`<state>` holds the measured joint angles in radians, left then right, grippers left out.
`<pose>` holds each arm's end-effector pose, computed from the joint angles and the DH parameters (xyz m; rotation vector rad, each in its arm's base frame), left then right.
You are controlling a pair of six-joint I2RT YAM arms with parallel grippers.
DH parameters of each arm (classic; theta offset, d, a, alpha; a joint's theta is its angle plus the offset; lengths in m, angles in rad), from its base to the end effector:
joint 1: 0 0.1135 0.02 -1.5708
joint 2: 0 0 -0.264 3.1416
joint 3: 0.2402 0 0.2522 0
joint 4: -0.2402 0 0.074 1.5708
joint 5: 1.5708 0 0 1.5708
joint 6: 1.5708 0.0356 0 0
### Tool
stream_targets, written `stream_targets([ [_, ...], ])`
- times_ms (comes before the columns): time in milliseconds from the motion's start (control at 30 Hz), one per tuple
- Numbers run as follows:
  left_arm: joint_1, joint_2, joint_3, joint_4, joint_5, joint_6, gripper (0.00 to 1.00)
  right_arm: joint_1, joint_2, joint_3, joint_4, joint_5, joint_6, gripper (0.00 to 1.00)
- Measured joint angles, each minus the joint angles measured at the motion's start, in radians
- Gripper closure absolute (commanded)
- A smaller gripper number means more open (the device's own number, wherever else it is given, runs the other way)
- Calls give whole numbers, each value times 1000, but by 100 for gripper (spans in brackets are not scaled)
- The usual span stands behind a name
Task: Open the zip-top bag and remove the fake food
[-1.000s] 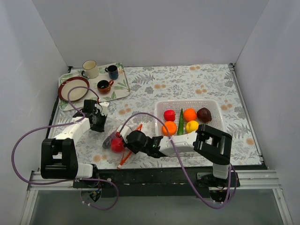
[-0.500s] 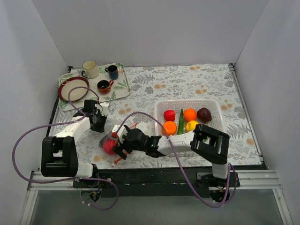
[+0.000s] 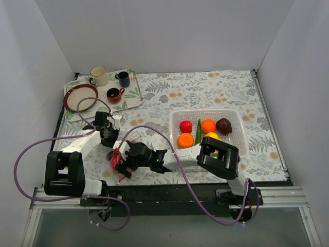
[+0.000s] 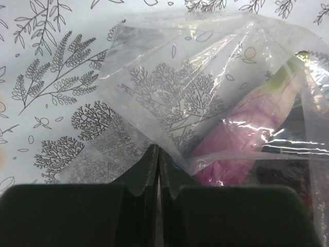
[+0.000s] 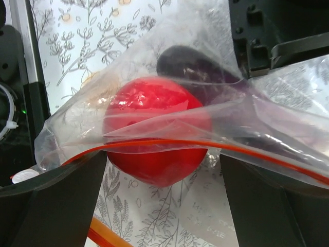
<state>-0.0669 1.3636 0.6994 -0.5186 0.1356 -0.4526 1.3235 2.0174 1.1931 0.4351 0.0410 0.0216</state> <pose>0.2360 -0.0206 0.1669 -0.4970 2.7389 -0.3231 0.1105 0.4319 0.1710 -1.2236 1.6531 0.8263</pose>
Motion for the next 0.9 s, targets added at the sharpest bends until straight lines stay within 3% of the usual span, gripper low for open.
stream_targets([
  [367, -44, -25, -19, -15, -38, -13, 100, 5, 75, 38, -54, 10, -3, 1],
  [400, -44, -26, -19, -15, -40, -13, 100, 5, 76, 40, -56, 11, -5, 5],
  [500, -45, -27, -22, -13, -47, -11, 100, 4, 76, 41, -61, 10, -9, 34],
  [533, -45, -27, -23, -11, -48, -11, 100, 3, 74, 39, -59, 11, -9, 52],
  [600, -45, -27, -31, -3, -51, -9, 100, -2, 58, 19, -59, 12, -6, 64],
  [900, -47, -24, -39, 8, -72, 0, 100, -22, -145, -163, -74, 60, 7, 66],
])
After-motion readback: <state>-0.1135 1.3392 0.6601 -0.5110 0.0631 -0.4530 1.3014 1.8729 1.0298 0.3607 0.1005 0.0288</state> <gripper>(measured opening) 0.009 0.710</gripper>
